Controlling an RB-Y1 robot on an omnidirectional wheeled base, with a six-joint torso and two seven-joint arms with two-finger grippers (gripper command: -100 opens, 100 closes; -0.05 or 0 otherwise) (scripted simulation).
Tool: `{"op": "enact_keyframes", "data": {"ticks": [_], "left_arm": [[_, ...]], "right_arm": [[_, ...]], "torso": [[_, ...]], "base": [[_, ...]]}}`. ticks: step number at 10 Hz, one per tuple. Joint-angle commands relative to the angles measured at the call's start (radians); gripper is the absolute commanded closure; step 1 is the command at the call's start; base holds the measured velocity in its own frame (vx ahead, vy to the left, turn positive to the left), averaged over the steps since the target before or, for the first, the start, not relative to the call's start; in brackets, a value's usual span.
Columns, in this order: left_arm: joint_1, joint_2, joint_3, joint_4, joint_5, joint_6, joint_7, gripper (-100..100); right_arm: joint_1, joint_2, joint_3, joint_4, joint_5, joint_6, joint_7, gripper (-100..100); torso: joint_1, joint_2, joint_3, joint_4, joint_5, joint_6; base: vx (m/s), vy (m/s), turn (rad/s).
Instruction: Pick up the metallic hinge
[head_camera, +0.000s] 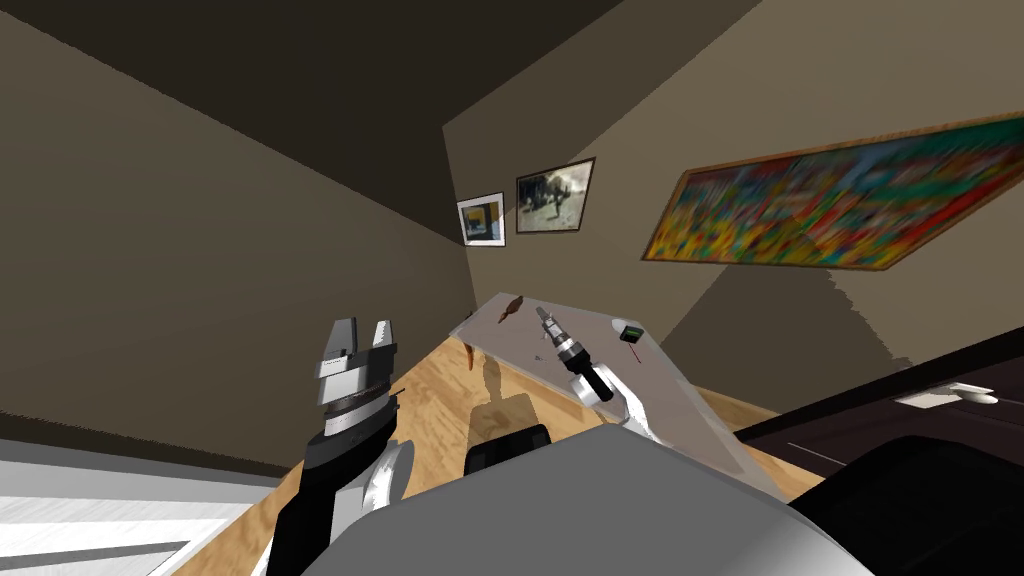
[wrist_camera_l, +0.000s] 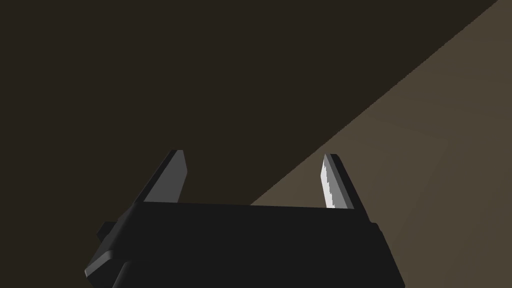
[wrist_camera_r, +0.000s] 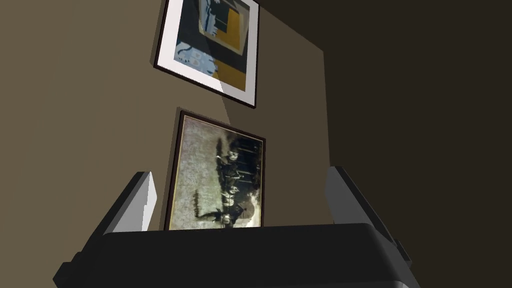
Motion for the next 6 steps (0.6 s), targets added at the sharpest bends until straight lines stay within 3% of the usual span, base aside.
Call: {"op": "enact_keyframes", "data": {"ticks": [1, 6], "left_arm": [[0.000, 0.000, 0.000, 0.000, 0.000, 0.000, 0.000, 0], [0.000, 0.000, 0.000, 0.000, 0.000, 0.000, 0.000, 0]], "right_arm": [[-0.029, -0.030, 0.030, 0.050, 0.023, 0.013, 0.023, -100], [-0.076, -0.089, 0.079, 0.168, 0.058, 0.032, 0.057, -100]], "torso": [[0.000, 0.000, 0.000, 0.000, 0.000, 0.000], [0.000, -0.001, 0.000, 0.000, 0.000, 0.000]], "base": [[0.029, 0.041, 0.075], [0.024, 0.035, 0.049]]}}
